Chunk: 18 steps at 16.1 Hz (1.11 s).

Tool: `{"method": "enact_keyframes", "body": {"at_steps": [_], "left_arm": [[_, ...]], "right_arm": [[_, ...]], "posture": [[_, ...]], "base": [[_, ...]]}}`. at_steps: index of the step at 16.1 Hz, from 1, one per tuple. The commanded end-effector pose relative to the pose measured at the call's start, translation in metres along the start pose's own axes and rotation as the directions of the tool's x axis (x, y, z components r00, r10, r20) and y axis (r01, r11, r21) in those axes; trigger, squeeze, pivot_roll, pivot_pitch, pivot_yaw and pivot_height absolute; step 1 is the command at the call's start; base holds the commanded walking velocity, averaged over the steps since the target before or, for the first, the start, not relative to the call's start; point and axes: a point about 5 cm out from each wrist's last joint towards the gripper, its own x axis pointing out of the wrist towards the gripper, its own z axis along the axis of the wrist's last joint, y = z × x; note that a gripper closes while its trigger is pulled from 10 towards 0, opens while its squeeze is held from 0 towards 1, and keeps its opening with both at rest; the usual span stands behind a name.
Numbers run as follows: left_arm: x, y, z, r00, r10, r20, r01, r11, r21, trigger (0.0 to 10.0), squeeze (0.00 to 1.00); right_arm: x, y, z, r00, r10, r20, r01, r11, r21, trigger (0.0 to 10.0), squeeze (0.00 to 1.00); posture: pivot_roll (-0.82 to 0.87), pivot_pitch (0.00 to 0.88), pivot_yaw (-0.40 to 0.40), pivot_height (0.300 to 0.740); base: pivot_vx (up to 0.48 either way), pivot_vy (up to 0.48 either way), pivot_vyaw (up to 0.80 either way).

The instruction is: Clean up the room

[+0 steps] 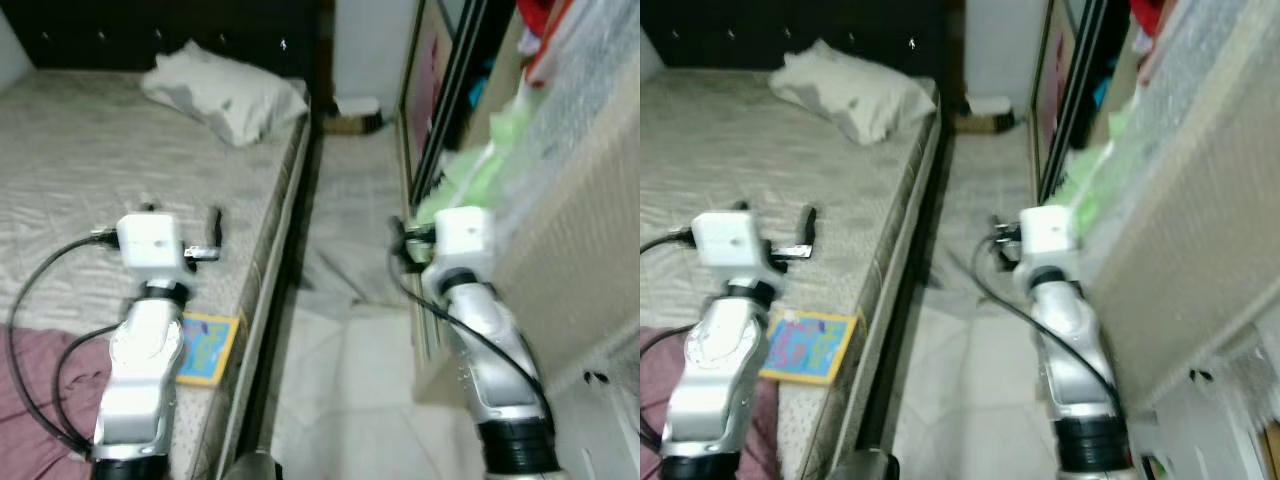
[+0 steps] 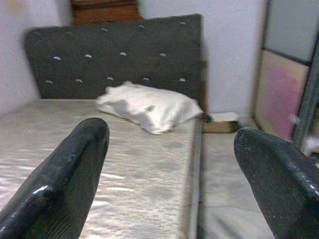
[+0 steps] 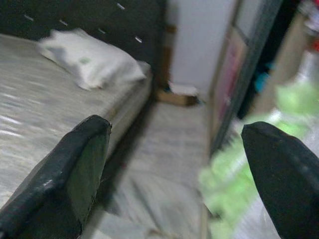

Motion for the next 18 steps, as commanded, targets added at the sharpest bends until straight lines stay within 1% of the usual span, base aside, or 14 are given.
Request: {"method": "enact_keyframes", "body": {"at_steps": [1, 14, 18], "left_arm": [[-0.0006, -0.0038, 0.0028, 1.0, -0.013, 0.009, 0.013, 1.0, -0.007, 10.0, 0.0], [0.0002, -0.0064, 0.0031, 1.0, -0.024, 0.006, 0.024, 1.0, -0.013, 10.0, 0.0], [0.0009, -0.0064, 0.0031, 1.0, -0.025, 0.005, 0.025, 1.0, -0.011, 10.0, 0.0]], "right_arm": [[0.0006, -0.008, 0.0006, 1.0, -0.025, 0.001, 0.025, 1.0, -0.005, 10.0, 0.0], [0.0084, -0.0084, 0.0075, 0.999, -0.009, 0.04, 0.009, 1.0, 0.007, 10.0, 0.0], [0.01, -0.0057, 0.0088, 0.999, 0.009, 0.052, -0.01, 1.0, 0.016, 10.0, 0.0]], "posture": [[0.04, 0.0, 0.002, 0.74], [0.04, 0.0, 0.006, 0.74], [0.04, 0.0, 0.006, 0.74]], "base": [[0.0, 0.0, 0.8], [0.0, 0.0, 0.8], [0.0, 0.0, 0.8]]}}
